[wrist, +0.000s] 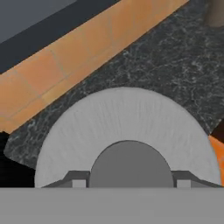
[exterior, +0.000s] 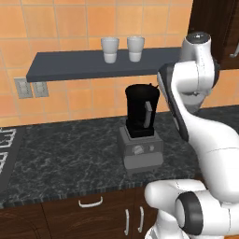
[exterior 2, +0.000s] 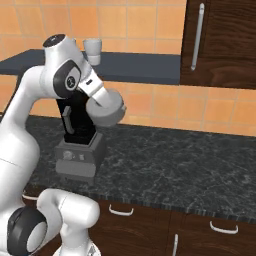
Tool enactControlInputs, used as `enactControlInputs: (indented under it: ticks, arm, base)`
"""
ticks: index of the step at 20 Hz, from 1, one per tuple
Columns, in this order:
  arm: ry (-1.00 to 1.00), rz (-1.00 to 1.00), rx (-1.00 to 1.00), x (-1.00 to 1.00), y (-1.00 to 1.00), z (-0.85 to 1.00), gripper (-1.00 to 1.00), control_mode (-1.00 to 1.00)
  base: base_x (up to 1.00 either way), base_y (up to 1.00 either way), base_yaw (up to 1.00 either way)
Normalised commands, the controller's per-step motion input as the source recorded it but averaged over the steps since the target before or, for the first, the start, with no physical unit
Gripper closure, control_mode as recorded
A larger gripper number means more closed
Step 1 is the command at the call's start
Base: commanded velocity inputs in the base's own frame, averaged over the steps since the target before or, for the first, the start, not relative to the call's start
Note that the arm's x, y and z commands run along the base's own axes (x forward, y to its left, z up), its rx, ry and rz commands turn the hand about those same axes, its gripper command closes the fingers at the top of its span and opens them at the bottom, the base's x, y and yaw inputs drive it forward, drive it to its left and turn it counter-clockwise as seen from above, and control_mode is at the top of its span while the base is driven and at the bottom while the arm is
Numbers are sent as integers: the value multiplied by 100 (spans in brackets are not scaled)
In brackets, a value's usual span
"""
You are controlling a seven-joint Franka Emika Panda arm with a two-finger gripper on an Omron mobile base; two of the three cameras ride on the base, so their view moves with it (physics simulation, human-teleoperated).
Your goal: Close the lid blender by securely placing the lid on top.
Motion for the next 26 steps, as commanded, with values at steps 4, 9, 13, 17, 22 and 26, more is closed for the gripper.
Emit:
enactControlInputs:
  ticks: [4, 9, 13, 17, 22, 26]
  arm:
    - [4, 49, -4, 7, 46, 79, 100, -100]
    - [0, 34, 2, 10, 21, -11, 100, -100]
    - [-3, 2, 0, 41, 35, 2, 100, -100]
    - [-6, 12, 0, 44, 37, 52, 100, -100]
    - [0, 13, -2, 21, 38, 54, 100, -100]
    - [0, 10, -3, 0, 55, 1, 100, -100]
  base:
    - [0, 0, 0]
    - [0, 0, 0]
    - [0, 0, 0]
    - [0, 0, 0]
    - [0, 0, 0]
    - [0, 0, 0]
